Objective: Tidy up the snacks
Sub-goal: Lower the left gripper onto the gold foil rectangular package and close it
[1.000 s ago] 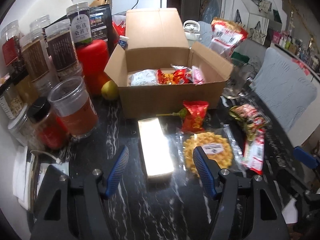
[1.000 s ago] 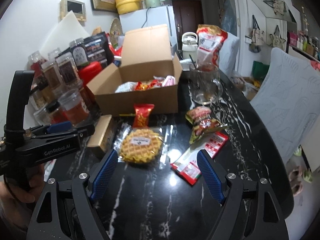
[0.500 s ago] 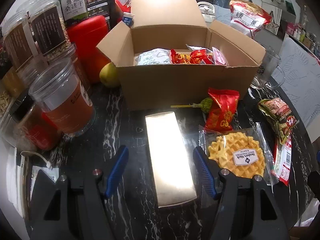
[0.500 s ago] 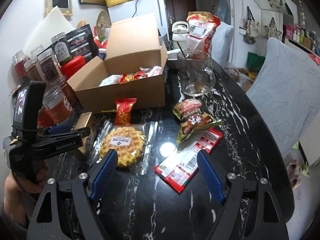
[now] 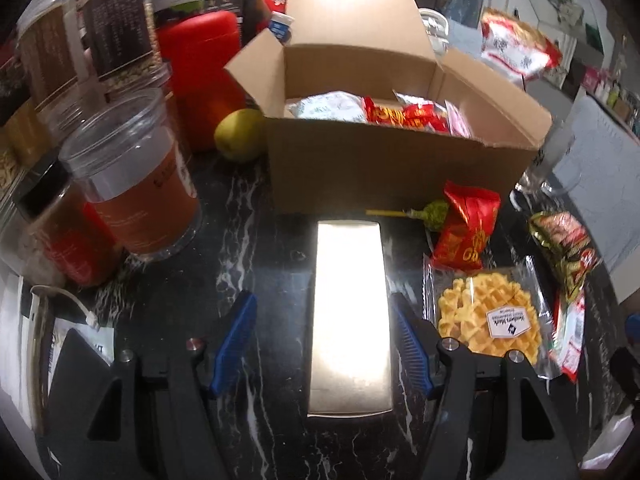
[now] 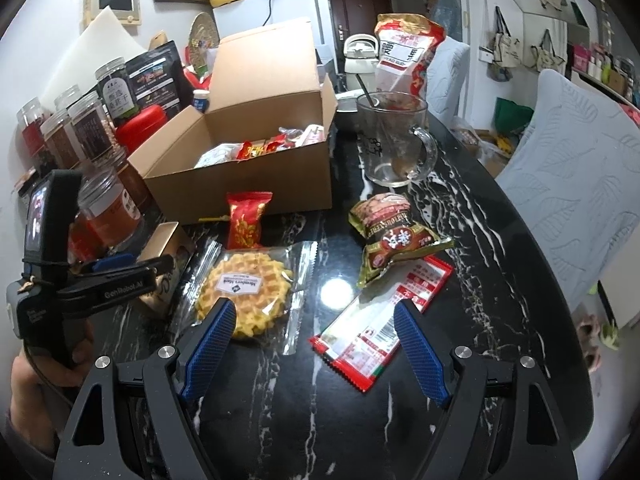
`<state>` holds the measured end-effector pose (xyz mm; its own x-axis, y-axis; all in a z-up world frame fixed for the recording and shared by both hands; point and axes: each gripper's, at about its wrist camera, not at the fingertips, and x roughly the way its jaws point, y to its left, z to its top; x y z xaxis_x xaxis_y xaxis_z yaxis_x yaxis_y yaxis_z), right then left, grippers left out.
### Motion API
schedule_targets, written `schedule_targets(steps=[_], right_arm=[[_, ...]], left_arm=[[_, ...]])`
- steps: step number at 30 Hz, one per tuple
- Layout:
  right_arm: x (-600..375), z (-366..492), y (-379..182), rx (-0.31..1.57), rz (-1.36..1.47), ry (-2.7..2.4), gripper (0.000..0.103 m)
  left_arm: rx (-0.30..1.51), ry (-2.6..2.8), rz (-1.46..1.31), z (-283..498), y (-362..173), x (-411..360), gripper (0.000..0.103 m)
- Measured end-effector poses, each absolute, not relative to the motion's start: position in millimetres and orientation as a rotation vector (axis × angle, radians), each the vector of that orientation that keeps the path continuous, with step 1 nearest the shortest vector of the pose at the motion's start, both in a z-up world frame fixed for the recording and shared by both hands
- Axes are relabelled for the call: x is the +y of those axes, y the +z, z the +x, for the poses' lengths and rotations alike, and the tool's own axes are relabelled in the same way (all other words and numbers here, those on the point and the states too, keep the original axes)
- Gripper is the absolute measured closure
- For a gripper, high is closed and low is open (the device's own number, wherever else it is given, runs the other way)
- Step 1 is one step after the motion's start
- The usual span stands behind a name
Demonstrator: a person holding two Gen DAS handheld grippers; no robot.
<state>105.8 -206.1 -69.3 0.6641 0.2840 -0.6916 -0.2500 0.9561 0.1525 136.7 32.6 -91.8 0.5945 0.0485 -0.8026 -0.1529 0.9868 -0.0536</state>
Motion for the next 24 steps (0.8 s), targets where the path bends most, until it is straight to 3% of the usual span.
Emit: schedule_targets(steps=[14,16,24], right_arm=[[-194,103,-68,0.79,0.036,0.334,0.021],[-192,104,-68,0.789,0.036,0.337,0.021],[-187,104,-73,0.802,0.025,0.337,0.021]], left_arm=[[0.9,0.171,-0.245,124,-98,73,0.037],[0.895,0.156,-0.218,122,-97,69,0.049],[0.957,0.1,-0.192,127,-111,58,0.049]])
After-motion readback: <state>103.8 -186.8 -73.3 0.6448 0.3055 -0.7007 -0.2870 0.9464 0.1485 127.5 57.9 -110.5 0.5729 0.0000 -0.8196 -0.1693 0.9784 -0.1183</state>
